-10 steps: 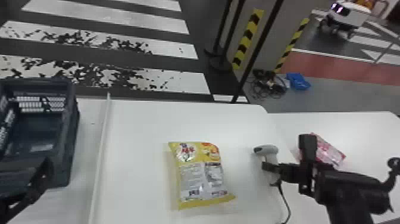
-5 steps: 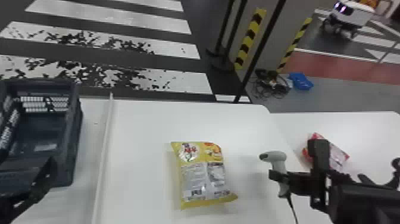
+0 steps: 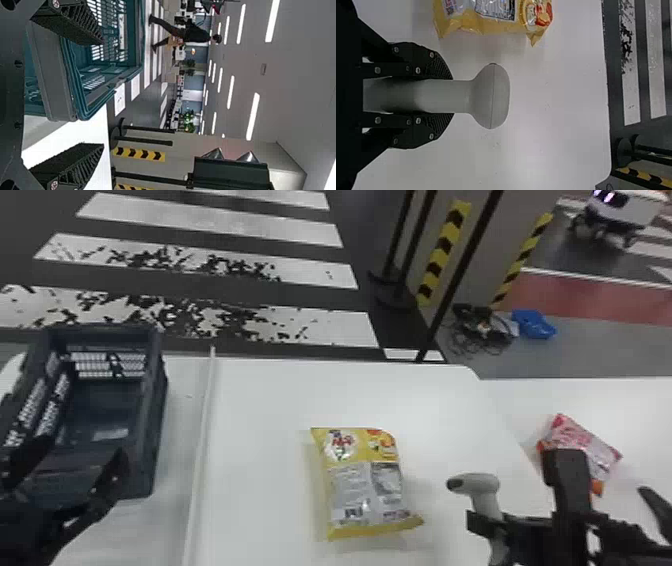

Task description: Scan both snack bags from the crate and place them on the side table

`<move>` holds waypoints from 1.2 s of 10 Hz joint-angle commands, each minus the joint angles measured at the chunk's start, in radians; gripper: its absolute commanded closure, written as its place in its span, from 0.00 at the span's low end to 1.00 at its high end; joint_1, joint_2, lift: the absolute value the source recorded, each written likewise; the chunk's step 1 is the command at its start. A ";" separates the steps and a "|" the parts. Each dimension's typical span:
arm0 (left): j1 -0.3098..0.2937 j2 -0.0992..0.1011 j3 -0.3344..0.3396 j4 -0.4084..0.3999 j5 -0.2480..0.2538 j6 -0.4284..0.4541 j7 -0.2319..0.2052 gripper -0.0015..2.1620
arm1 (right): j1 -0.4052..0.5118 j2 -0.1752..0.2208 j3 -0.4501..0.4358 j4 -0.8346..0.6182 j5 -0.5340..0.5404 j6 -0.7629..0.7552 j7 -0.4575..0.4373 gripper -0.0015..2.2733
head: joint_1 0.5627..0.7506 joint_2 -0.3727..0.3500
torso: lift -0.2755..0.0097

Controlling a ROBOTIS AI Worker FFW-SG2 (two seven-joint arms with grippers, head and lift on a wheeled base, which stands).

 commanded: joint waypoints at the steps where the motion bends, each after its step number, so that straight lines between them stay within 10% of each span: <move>1: 0.003 0.003 0.000 0.000 0.003 0.000 0.000 0.04 | 0.033 0.011 0.052 -0.095 0.033 0.119 -0.008 0.99 | 0.70 0.21 | 0.63; 12: -0.002 -0.002 -0.002 0.028 0.019 -0.028 -0.003 0.04 | 0.120 0.082 0.663 -0.423 0.467 0.222 -0.125 0.99 | 0.70 0.54 | 0.63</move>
